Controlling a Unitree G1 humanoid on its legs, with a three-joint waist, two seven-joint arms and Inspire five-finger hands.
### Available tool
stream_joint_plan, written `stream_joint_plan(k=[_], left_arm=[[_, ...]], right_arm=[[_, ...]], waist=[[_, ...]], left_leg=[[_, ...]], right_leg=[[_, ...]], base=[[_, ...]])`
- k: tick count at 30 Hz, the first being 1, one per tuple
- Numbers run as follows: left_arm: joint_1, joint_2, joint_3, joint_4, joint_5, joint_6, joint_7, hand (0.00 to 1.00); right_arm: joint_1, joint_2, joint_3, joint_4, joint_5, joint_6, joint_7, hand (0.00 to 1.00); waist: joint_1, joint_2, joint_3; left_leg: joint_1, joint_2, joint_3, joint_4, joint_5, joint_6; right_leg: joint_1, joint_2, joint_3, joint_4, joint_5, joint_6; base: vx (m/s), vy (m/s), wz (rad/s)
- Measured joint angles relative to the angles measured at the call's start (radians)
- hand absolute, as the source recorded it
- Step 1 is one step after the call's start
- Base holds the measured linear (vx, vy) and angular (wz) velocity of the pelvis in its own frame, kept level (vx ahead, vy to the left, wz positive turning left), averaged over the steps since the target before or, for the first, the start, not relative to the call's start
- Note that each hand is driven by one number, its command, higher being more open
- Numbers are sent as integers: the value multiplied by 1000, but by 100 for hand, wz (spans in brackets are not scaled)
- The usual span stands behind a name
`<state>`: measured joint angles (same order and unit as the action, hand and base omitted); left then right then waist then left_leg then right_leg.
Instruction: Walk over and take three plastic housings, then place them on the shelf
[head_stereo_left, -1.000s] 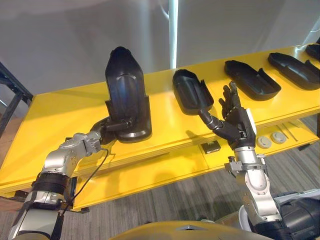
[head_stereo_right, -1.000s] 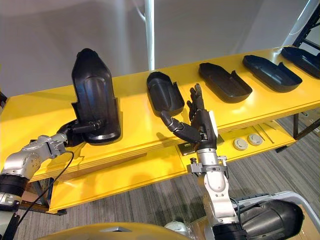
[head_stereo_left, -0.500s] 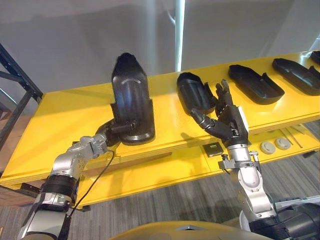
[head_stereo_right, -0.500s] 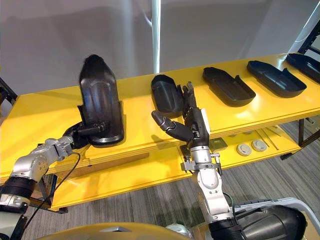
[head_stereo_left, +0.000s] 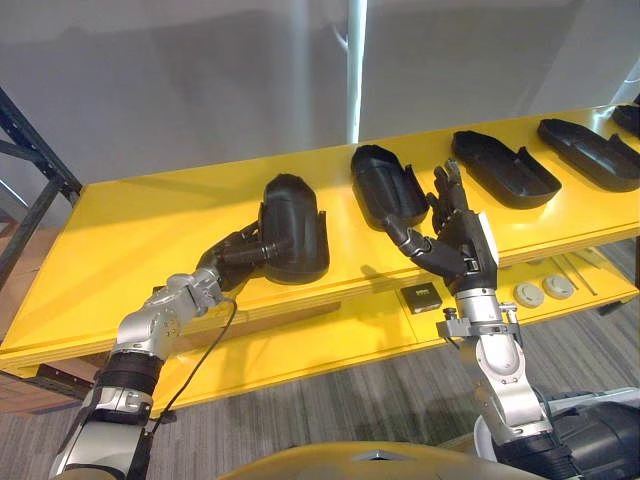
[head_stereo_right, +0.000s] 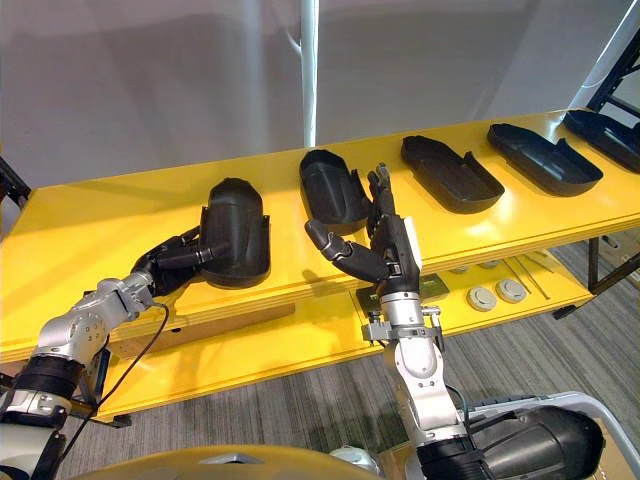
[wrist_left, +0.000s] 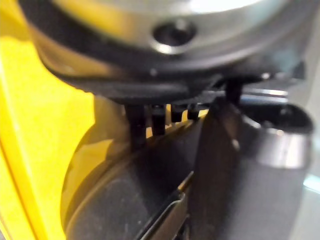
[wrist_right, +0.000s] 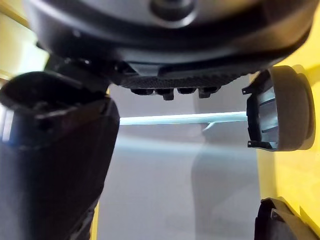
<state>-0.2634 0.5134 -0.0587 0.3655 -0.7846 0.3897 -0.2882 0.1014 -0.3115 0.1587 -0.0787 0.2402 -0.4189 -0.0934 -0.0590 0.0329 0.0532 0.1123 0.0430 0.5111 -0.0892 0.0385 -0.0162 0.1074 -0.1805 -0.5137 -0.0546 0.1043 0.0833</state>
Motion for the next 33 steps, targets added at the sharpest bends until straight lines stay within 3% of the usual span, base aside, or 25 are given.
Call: stream_joint_plan(k=[5, 8, 11, 14, 17, 23, 28, 33], left_arm=[[4, -17, -1, 0, -2, -40, 38, 100], [17, -51, -2, -3, 51, -126, 113, 100], [20, -68, 15, -7, 234, -233, 270, 100], [30, -74, 69, -47, 344, -264, 392, 100], [51, -77, 155, -200, 433, -311, 527, 100], [82, -158, 223, -616, 614, -591, 773, 100], [105, -217, 221, -675, 629, -682, 780, 100], [273, -260, 212, -760, 580, -761, 710, 100]], right_arm=[[0, 0, 0, 0, 0, 0, -2, 100], [0, 1, 0, 0, 0, 0, -4, 100], [0, 1, 0, 0, 0, 0, -7, 100], [1, 3, -2, 0, 0, 0, -17, 100], [6, 25, -15, 0, 4, 1, -18, 100], [15, 92, -9, 0, 11, 16, 4, 100], [15, 93, -8, 0, 8, 38, 5, 100], [37, 118, -14, -5, -23, 43, -3, 100]], waist=[[1, -4, 3], [-1, -5, 3], [-7, -8, 5], [-11, -9, 7], [-3, -15, 14], [15, -20, 21], [18, -11, 26], [8, -7, 29]], left_leg=[[0, 0, 0, 0, 3, 4], [0, 1, 0, 0, 4, 4], [0, 3, 4, 0, 5, 3], [0, 4, 3, 0, 5, 3], [-1, 3, -2, 0, 5, 3], [1, -1, -15, 0, 5, 3], [5, 0, -21, 0, 2, 1], [3, 4, -23, 0, 1, -7]], right_leg=[[0, 1, 0, 0, 0, 0], [0, 6, 1, 0, 1, 0], [-3, 9, 4, -2, 1, -2], [-3, 10, 5, -2, 1, -2], [-3, 10, 1, -2, 1, -3], [4, 7, -6, -1, -1, -6], [13, 6, -9, -2, -3, -8], [13, 7, -10, -6, -6, -11]], base=[[0, 0, 0], [0, 0, 0], [0, 0, -4], [0, 0, 1], [0, 0, 5], [0, 0, 5], [-10, 14, 1], [-12, 27, 0]])
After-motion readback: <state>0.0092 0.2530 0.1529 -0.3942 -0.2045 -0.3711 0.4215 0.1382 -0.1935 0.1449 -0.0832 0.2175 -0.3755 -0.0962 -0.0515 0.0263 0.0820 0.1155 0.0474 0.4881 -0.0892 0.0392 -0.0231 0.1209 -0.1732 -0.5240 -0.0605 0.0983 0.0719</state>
